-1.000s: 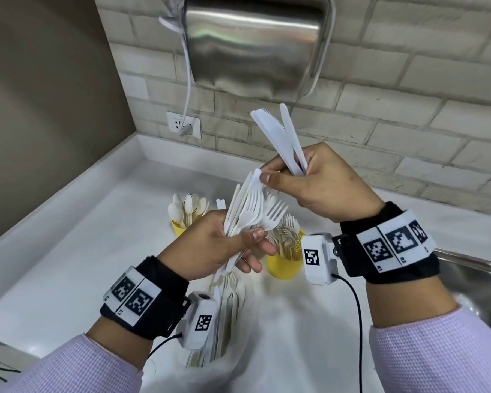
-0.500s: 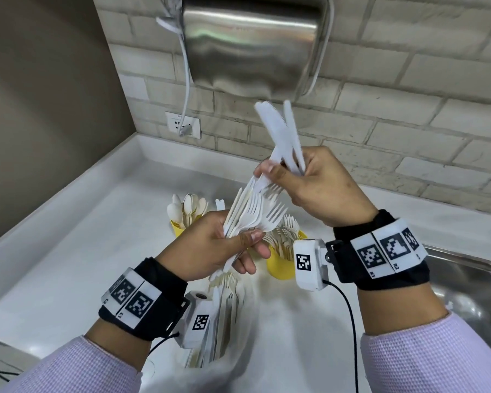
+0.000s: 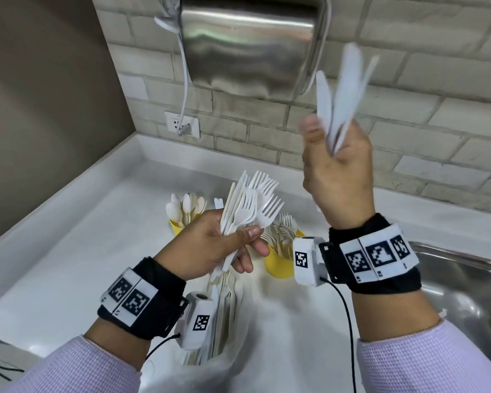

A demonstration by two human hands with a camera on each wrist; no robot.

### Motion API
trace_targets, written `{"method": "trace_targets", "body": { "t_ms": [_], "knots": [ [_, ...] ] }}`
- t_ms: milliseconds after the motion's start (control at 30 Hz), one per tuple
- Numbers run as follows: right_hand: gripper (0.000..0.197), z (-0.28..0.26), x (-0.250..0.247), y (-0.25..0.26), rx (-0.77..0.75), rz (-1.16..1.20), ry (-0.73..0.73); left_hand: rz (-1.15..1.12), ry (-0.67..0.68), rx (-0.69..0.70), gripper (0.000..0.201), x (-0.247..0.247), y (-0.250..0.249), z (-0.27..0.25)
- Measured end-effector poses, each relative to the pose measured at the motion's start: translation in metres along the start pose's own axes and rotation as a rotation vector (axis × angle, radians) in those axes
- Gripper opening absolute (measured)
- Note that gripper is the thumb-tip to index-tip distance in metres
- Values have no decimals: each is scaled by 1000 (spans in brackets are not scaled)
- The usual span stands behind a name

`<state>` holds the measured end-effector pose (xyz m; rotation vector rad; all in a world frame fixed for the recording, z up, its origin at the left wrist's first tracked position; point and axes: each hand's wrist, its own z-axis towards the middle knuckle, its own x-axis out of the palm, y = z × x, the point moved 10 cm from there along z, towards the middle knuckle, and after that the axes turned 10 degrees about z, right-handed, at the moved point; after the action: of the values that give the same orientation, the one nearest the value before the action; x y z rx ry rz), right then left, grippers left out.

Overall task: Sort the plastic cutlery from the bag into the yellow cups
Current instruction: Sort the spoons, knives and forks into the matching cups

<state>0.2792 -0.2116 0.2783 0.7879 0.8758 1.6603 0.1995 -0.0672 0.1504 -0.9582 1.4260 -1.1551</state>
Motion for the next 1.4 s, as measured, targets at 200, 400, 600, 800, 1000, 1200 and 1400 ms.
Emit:
{"method": "trace_targets", "body": {
  "t_ms": [200, 400, 600, 800, 1000, 1200, 1400],
  "knots": [
    [8, -18, 48, -20, 213, -348, 600, 24, 29, 17, 22, 4, -3, 0],
    [9, -2, 31, -11, 126, -220, 486, 42, 51, 23, 20, 4, -5, -2],
    [22, -13, 41, -21, 209, -191, 617, 44, 83, 13, 23, 6, -4, -3],
    [18, -12, 40, -19, 233, -80, 571, 52, 91, 18, 24, 7, -5, -3],
    [18, 10, -7, -29, 300, 401, -68, 50, 47, 10, 29, 5, -4, -1],
    [12, -16, -8, 17, -53, 602, -156, -268, -189, -151, 25, -13, 18, 3],
    [56, -68, 48, -31, 87, 281, -90, -384, -169, -137, 25, -6, 15, 7]
  ]
}}
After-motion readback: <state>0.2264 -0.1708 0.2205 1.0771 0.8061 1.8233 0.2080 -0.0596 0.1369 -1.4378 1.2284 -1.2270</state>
